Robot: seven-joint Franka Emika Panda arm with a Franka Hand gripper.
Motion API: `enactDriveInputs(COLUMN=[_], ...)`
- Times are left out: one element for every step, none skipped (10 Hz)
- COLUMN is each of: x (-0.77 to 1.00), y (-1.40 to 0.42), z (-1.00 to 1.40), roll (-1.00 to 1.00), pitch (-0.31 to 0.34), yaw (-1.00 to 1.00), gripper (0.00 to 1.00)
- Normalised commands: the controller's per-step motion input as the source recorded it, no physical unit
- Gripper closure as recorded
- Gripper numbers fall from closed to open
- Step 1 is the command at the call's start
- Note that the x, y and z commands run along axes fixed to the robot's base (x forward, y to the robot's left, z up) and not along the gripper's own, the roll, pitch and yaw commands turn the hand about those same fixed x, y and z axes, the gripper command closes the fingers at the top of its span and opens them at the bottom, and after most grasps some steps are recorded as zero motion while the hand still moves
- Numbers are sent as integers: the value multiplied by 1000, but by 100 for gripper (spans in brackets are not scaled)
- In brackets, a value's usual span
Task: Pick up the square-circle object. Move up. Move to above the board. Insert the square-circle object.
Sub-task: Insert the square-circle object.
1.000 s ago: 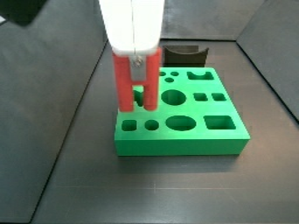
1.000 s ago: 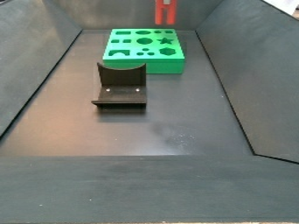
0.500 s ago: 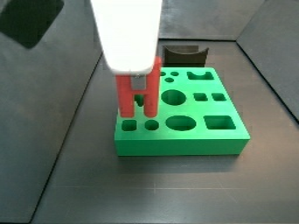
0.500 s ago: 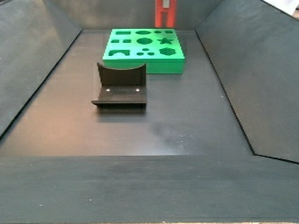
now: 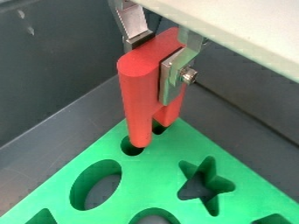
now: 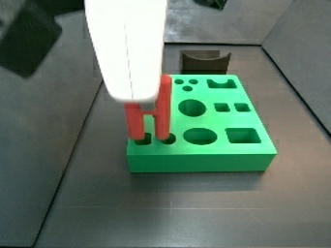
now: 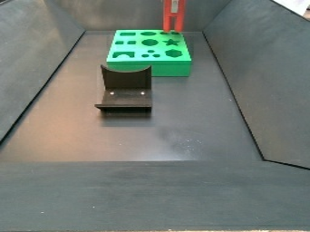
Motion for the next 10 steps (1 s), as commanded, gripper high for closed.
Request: enactDriveInputs(x=[23,0,0,37,206,311,346,343,137,0], y=[-117,-51,-74,-123,-86,-46,-6,0,0,0], z=[-274,-229,-283,-320,-337,-320,-317,-337,-366,-391], roll=[119,144,176,146,176,199,201,214,230,226], pitch=[-139,-67,-77,-126,-74,0,0,14,0,0], yaw=[0,51,51,0,0,0,0,0,0,0], gripper=[100,100,100,100,100,100,100,100,100,100])
